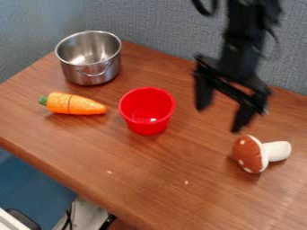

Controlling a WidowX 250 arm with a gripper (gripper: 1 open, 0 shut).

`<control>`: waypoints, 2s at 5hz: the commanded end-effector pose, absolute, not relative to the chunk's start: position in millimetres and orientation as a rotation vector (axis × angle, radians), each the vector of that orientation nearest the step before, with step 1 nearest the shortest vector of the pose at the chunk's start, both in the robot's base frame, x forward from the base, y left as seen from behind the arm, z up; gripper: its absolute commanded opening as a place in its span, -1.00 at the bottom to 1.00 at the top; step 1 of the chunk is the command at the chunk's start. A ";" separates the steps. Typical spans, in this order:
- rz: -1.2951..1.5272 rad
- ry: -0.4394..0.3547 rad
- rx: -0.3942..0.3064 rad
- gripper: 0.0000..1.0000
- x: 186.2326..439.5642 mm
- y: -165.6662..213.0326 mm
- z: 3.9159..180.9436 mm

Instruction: Put the mushroom in the red bowl

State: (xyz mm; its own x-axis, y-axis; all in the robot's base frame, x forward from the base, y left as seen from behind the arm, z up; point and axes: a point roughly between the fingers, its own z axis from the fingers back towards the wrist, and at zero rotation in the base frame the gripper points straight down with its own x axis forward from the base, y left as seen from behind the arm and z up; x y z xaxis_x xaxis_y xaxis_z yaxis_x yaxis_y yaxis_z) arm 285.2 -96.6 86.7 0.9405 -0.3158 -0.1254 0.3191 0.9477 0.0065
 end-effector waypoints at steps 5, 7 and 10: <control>-0.574 0.072 0.078 1.00 289.7 -151.6 53.6; -0.588 0.079 0.081 1.00 293.3 -151.0 43.4; -0.596 0.089 0.084 -1.00 299.0 -150.4 28.7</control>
State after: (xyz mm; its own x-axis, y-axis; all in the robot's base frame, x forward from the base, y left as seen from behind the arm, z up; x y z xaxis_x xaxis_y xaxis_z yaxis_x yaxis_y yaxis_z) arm 294.7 -149.3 26.6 0.8281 -0.5448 -0.1322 0.5545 0.8306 0.0506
